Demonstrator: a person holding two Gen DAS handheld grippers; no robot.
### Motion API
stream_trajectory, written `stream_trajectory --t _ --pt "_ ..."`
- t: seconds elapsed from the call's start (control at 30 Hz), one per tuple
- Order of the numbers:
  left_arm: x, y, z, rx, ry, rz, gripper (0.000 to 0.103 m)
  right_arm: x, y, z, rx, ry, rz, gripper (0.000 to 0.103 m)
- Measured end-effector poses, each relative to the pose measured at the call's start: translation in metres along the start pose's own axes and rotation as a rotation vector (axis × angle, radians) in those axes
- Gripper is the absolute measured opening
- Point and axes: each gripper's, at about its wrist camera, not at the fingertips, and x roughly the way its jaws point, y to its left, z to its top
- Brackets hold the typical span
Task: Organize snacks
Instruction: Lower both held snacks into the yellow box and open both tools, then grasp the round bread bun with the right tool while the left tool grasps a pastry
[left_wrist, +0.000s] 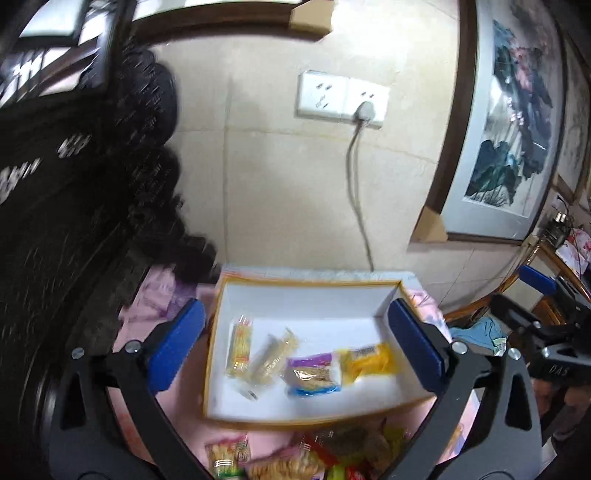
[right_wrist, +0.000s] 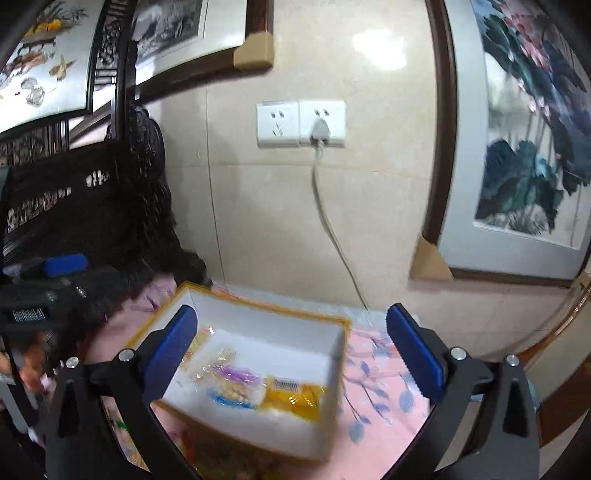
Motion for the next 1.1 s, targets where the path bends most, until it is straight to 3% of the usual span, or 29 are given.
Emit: stream_trajectory --t 0.23,0.4,0.53,0.7,0.97,1.03,1.1 --pt "-0.020 0.026 -0.075 -0.094 0.146 0.031 0.101 -0.021 -0.045 -0.094 0.103 0.186 -0.046 0.102" --pt "-0.041 0.021 -0.120 -0.062 0.212 -0.007 0.101 -0.021 -0.063 -0.161 0.121 0.320 -0.005 0.102" --pt "-0.051 0.005 -0.136 -0.013 0.251 -0.047 0.101 -0.003 -0.063 -0.183 0.063 0.389 0.038 0.101" --pt "-0.059 -0.006 -0.145 0.013 0.263 -0.063 0.101 0.033 -0.066 -0.199 -0.014 0.493 0.112 0.082" --pt "-0.063 -0.022 -0.146 0.064 0.274 -0.075 0.101 0.064 -0.049 -0.207 -0.141 0.559 0.209 0.081" --pt "-0.061 -0.027 -0.146 0.087 0.281 -0.084 0.101 0.076 -0.048 -0.212 -0.157 0.586 0.221 0.075" --pt "-0.059 -0.033 -0.146 0.114 0.285 -0.092 0.101 0.081 -0.052 -0.214 -0.124 0.603 0.244 0.059"
